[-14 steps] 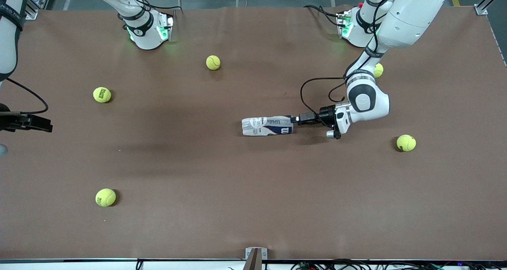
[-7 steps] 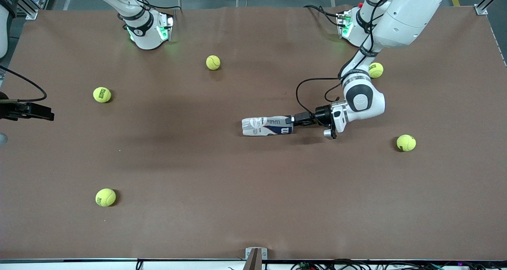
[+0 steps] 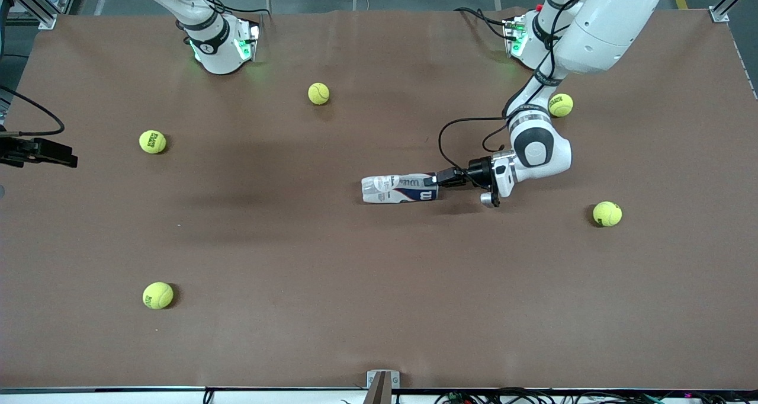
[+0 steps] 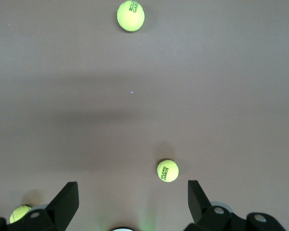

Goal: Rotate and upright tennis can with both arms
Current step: 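Lift the can's open end with the left gripper, tilting it upright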

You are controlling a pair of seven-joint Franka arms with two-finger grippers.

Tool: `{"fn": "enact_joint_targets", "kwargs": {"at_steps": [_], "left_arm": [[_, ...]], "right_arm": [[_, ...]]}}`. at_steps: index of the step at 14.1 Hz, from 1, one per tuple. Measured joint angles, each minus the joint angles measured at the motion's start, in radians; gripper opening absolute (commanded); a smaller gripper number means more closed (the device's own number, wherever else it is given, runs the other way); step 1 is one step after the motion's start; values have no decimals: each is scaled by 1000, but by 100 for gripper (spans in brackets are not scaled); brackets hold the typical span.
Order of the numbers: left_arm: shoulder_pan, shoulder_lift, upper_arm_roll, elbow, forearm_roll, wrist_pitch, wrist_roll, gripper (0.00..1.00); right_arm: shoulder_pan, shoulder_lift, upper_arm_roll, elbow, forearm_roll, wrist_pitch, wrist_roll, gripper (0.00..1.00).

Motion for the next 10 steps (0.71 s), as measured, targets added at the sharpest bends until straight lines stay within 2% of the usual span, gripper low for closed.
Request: {"fn": "enact_joint_targets", "kwargs": {"at_steps": [2, 6, 10], "left_arm": [[0, -3, 0, 11, 0, 0, 0, 1], [-7, -39, -3, 50, 28, 5, -60, 0], [-39, -105, -4, 119, 265, 63, -383, 0]], "right_arm": [[0, -28, 0, -36, 0, 10, 0, 100], [0, -101, 0, -107, 0, 31, 0, 100], [0, -170, 0, -138, 0, 32, -1, 100]]}}
